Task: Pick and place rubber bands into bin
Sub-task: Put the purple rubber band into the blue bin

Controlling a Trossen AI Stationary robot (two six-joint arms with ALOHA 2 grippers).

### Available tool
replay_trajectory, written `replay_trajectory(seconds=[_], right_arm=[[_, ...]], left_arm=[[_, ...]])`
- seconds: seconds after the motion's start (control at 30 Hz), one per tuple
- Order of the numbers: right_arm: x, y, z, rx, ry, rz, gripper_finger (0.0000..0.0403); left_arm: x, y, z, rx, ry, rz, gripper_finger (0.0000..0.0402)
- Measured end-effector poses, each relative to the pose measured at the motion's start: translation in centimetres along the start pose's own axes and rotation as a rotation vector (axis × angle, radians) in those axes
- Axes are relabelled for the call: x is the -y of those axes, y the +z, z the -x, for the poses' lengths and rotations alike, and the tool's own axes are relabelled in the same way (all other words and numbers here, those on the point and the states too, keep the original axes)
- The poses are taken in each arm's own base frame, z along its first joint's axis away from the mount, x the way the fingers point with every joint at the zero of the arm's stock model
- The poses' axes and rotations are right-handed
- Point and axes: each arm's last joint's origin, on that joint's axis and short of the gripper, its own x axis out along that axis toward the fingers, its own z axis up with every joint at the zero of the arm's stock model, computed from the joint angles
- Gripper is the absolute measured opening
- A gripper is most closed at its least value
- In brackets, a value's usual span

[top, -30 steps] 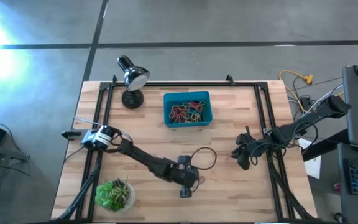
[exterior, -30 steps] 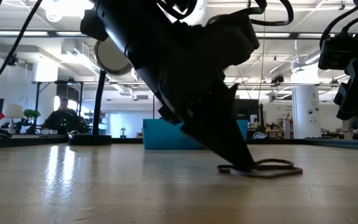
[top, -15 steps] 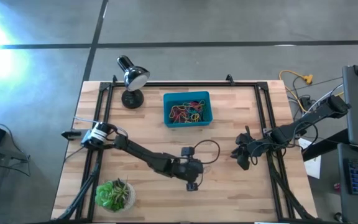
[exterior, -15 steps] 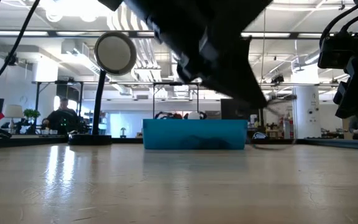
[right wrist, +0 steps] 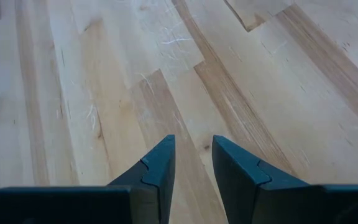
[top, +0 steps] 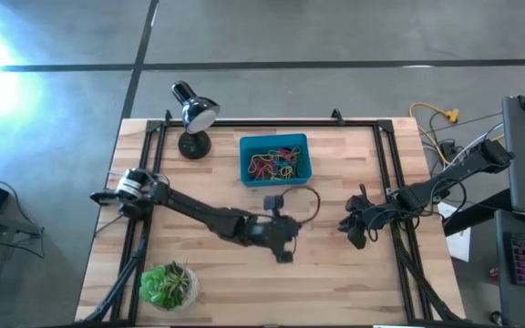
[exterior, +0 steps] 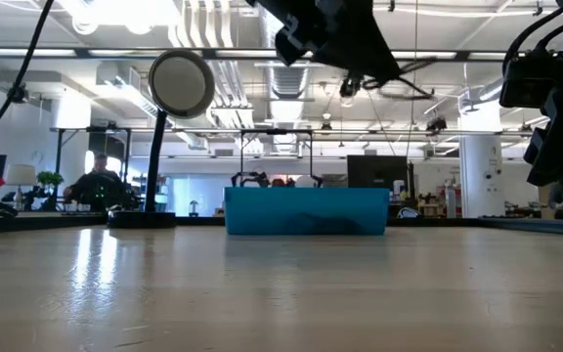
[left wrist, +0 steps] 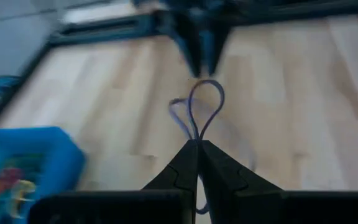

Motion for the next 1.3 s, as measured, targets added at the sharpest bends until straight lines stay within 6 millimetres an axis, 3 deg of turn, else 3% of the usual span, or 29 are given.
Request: replay_trajectory(seconds=[0.33, 0.67, 1.0, 1.3], right_arm=[[0.0, 0.0, 0.0, 0.008, -0.004, -0.002, 0.0096], [0.0, 0.0, 0.0, 0.012, -0.005, -0.012, 0.0096], [0.0, 0.0, 0.0, 0.014, -0.006, -0.012, 0.0096], [0.0, 0.1, 0.0, 0.026, -0.016, -0.008, 0.0096]], left_arm=[[-8.4, 2.0, 2.0, -0.079, 0.213, -0.015, 0.0000], [-16.1, 0.8, 0.5, -0.221, 0.315, 0.054, 0.0000], [-20.8, -1.5, -0.7, -0.314, 0.324, 0.124, 0.0000], [-22.8, -2.1, -0.7, -0.338, 0.355, 0.161, 0.0000]])
